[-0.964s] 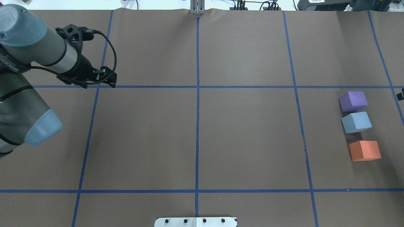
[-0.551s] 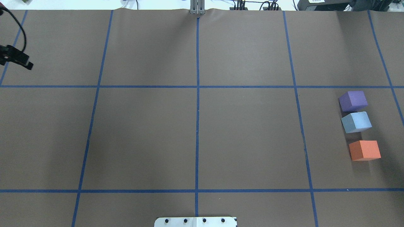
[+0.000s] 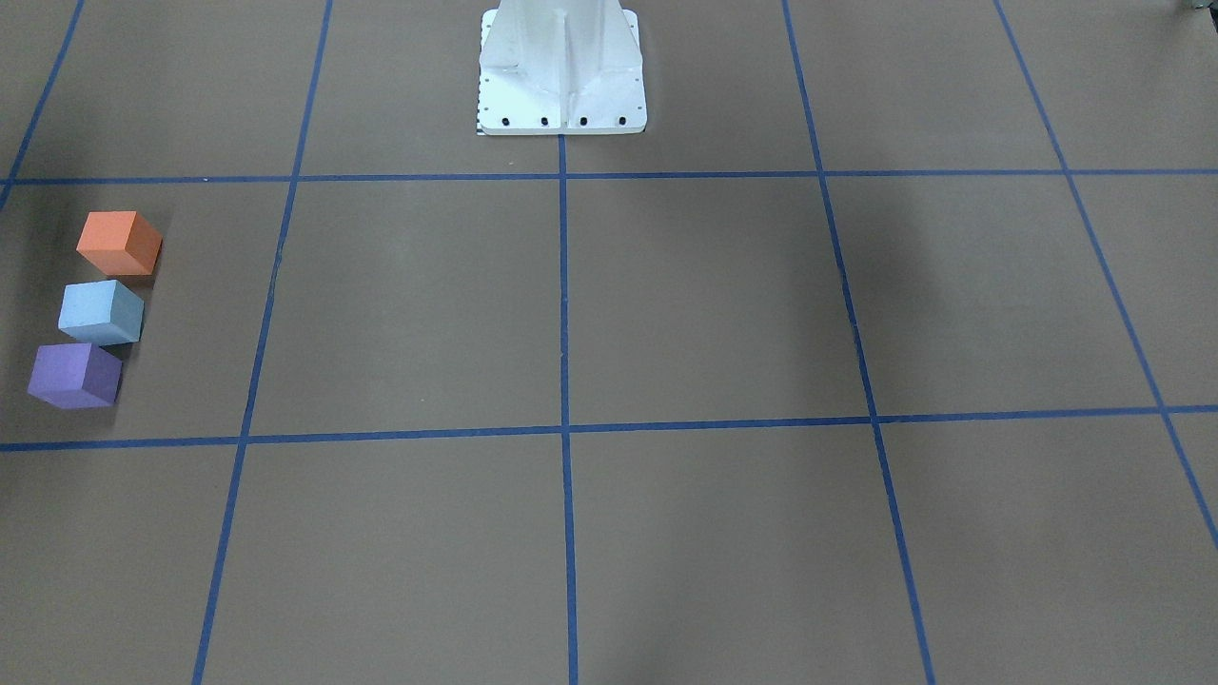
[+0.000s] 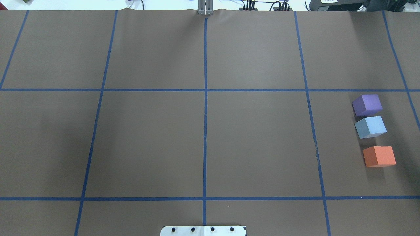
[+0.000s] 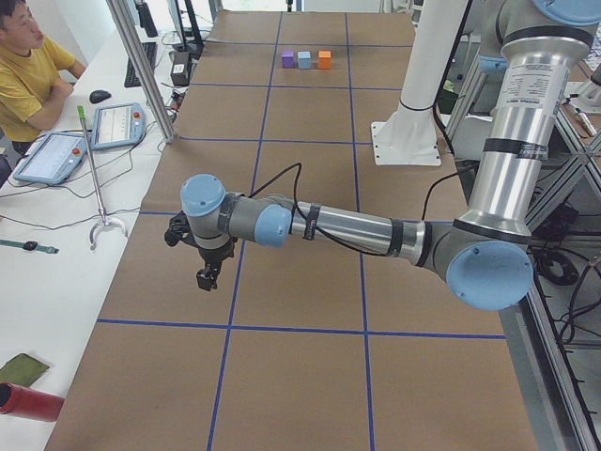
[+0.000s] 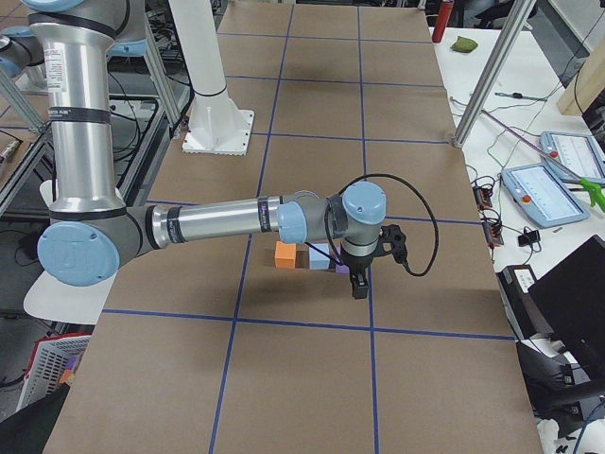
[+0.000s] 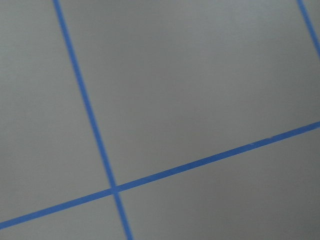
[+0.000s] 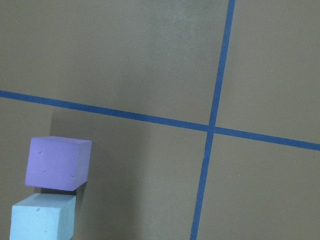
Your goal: Place blue block between orange and purple blocks
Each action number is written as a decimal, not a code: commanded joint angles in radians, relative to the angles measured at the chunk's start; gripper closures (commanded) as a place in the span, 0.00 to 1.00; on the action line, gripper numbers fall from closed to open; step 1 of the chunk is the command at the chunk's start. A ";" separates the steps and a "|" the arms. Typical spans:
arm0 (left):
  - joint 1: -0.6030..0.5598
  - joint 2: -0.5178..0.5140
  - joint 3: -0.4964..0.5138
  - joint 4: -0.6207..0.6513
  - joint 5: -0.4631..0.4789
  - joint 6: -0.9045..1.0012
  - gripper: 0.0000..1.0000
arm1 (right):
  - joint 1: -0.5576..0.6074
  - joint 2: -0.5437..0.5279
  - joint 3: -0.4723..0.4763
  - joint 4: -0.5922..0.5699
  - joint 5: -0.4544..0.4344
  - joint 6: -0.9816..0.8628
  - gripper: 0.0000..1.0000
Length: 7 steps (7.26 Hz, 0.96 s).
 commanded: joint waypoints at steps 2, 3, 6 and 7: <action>-0.022 0.009 -0.006 0.051 -0.005 0.007 0.00 | 0.007 0.040 -0.048 0.007 0.003 -0.006 0.00; -0.022 0.012 -0.004 0.051 0.002 0.004 0.00 | 0.005 0.042 -0.050 0.010 0.004 -0.003 0.00; -0.026 0.015 0.004 0.050 -0.002 0.006 0.00 | 0.002 0.071 -0.076 0.012 0.001 0.008 0.00; -0.026 0.020 0.002 0.042 0.004 0.010 0.00 | 0.002 0.066 -0.070 0.013 0.007 0.010 0.00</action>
